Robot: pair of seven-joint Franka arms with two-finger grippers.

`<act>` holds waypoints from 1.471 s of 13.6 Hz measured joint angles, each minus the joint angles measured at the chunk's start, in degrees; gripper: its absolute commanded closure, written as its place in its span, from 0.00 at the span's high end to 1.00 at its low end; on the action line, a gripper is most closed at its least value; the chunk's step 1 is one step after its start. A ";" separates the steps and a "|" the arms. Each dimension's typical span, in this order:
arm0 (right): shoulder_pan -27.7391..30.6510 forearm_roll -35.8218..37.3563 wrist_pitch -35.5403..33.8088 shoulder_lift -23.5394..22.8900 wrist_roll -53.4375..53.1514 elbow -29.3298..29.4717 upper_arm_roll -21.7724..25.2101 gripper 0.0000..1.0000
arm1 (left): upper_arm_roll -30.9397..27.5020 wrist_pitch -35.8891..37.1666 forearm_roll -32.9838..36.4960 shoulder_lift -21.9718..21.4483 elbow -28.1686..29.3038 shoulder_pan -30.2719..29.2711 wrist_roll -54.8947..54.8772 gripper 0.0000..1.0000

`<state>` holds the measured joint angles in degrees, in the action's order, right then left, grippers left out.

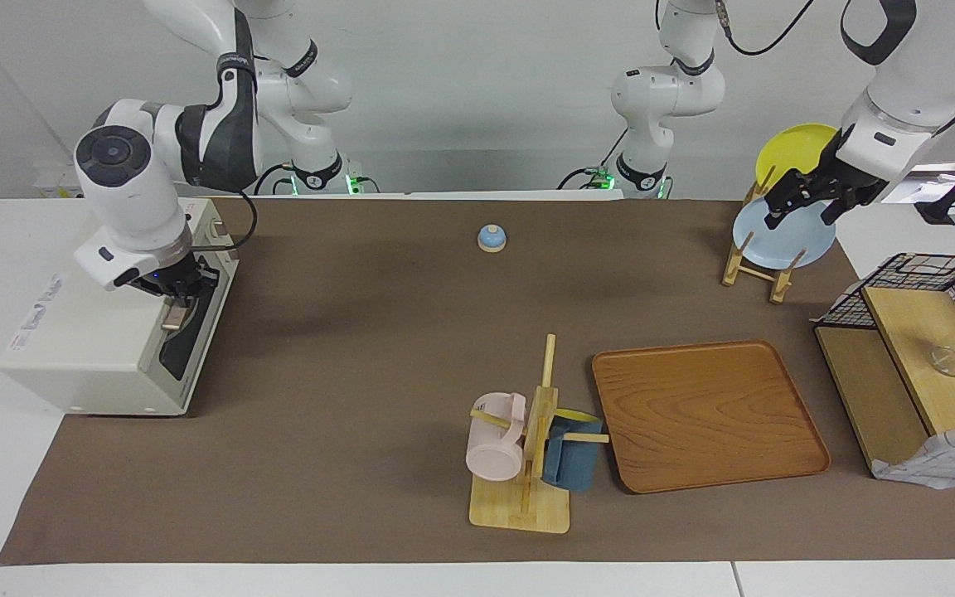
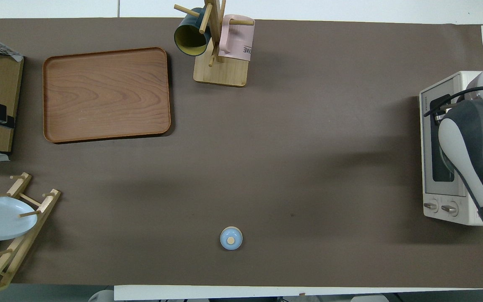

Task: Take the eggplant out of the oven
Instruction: 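Pull the toaster oven door down open with the right gripper, then reach into the oven and grasp the green plate with the right gripper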

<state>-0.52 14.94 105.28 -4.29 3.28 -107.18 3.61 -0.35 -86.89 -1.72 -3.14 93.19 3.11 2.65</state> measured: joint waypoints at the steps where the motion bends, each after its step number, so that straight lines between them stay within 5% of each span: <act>1: -0.28 -0.09 1.06 0.46 -0.20 -0.96 -0.16 0.00 | 0.00 0.00 0.00 0.00 0.00 0.00 0.00 1.00; 4: -3.17 -4.25 5.07 0.50 -3.51 -4.02 -0.50 0.00 | 0.00 0.00 0.00 0.00 0.00 0.00 0.00 1.00; 11: -6.85 -11.09 17.44 -10.82 -7.62 -7.03 -1.12 0.00 | 0.00 0.00 0.00 0.00 0.00 0.00 0.00 1.00; 15: -9.13 -15.58 20.11 -13.14 -13.03 -5.39 -0.93 0.00 | 0.00 0.00 0.00 0.00 0.00 0.00 0.00 1.00; 16: -10.66 -17.63 17.32 -13.10 -14.73 -2.91 -0.91 0.04 | 0.00 0.00 0.00 0.00 0.00 0.00 0.00 1.00; 18: -12.21 -18.34 9.59 -12.58 -17.40 3.17 -0.79 0.32 | 0.00 0.00 0.00 0.00 0.00 0.00 0.00 1.00; 20: -10.39 -18.11 4.42 -10.43 -17.79 5.51 0.04 0.35 | 0.00 0.00 0.00 0.00 0.00 0.00 0.00 1.00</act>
<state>-10.92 -3.17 109.70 -14.71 -14.51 -101.68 3.65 -0.35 -86.89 -1.72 -3.14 93.19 3.11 2.65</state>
